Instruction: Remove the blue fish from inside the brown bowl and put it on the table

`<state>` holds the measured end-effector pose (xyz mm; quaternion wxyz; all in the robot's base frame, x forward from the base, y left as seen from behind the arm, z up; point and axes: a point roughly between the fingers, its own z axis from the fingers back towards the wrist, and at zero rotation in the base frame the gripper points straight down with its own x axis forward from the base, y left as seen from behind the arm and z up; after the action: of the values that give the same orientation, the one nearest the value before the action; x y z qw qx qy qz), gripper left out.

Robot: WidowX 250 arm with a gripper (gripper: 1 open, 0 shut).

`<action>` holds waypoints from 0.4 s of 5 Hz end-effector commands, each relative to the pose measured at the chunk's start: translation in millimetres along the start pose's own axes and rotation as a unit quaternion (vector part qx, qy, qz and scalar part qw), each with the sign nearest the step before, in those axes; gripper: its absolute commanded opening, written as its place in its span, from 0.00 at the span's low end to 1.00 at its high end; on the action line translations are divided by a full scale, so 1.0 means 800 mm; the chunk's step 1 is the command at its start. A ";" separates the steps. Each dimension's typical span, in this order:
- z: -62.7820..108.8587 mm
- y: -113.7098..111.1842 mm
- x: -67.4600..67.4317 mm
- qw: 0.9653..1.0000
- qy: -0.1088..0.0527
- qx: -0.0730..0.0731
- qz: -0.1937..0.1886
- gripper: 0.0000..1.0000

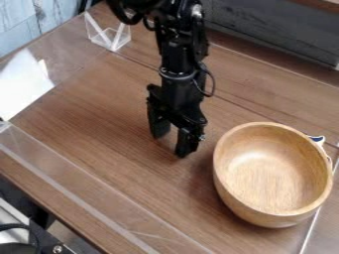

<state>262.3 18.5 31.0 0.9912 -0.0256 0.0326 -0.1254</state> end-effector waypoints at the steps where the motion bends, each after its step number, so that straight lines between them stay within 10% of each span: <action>1: 0.026 0.007 0.000 0.999 -0.037 0.011 -0.007 1.00; 2: 0.028 0.011 -0.007 0.999 -0.045 0.011 -0.008 1.00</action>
<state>252.9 26.5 38.2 0.9906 -0.0291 0.0178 -0.1326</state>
